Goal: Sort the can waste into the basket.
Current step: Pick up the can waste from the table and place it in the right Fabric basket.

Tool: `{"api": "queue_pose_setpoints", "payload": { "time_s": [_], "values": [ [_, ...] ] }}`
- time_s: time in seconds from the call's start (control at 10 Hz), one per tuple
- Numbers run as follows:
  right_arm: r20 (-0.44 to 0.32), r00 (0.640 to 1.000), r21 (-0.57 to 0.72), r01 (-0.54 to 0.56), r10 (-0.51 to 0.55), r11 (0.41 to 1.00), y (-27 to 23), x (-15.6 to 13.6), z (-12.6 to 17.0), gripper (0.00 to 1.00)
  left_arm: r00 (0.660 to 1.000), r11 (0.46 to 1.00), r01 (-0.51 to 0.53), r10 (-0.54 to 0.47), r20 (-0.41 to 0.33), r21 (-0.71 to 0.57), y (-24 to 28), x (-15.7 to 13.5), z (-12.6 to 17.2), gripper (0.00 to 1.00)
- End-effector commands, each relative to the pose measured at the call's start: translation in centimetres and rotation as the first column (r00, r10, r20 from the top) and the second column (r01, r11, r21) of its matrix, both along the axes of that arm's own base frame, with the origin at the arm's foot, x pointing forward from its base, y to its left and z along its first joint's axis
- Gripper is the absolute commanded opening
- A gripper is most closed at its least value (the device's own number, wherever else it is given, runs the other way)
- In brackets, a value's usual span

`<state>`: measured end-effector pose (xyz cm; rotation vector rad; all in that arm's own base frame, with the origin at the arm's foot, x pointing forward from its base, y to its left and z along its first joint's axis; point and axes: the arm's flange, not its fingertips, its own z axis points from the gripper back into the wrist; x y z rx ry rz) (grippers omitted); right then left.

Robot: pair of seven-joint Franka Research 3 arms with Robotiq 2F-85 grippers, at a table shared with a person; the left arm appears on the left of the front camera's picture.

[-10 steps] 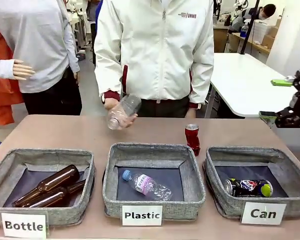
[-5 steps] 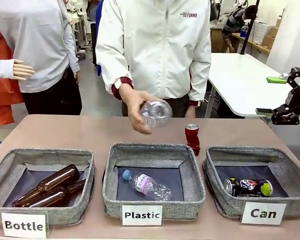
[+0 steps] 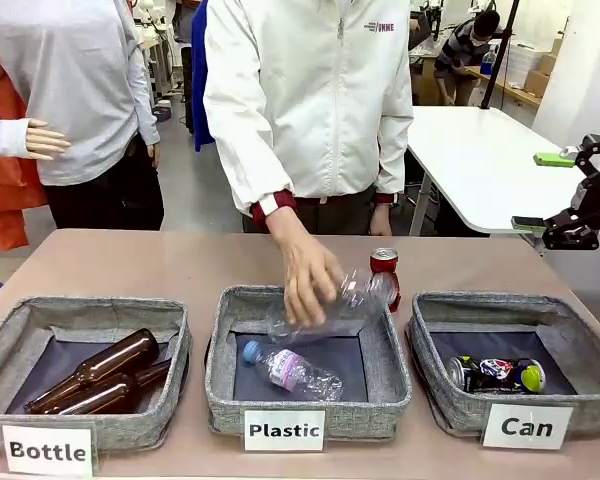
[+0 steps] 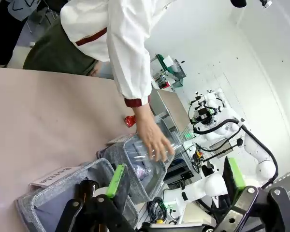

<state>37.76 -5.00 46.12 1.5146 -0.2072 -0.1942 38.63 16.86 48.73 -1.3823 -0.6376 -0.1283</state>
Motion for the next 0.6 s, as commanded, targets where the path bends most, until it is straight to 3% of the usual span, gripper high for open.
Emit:
{"api": "queue_pose_setpoints", "payload": {
  "time_s": [0.0,0.3,0.4,0.5],
  "values": [
    [-0.001,1.0,0.0,-0.01,0.01,1.0,-0.2,-0.3,0.0,1.0,1.0,1.0,-0.004,0.004,-0.013,0.007,-0.1,-0.2,0.1,1.0],
    [0.0,1.0,0.0,0.0,0.0,1.0,0.0,0.0,0.0,1.0,1.0,1.0,-0.004,0.004,-0.013,0.007,-0.1,-0.2,0.1,1.0],
    [0.279,0.96,-0.235,0.047,0.021,0.971,0.5,1.7,0.0,1.0,1.0,1.0,-0.004,0.004,-0.013,0.007,-0.1,-0.2,0.1,1.0],
    [0.441,0.888,-0.464,0.099,0.133,0.88,1.5,3.8,-0.6,1.0,1.0,1.0,-0.004,0.004,-0.013,0.007,-0.1,-0.2,0.1,1.0]
  ]
}}
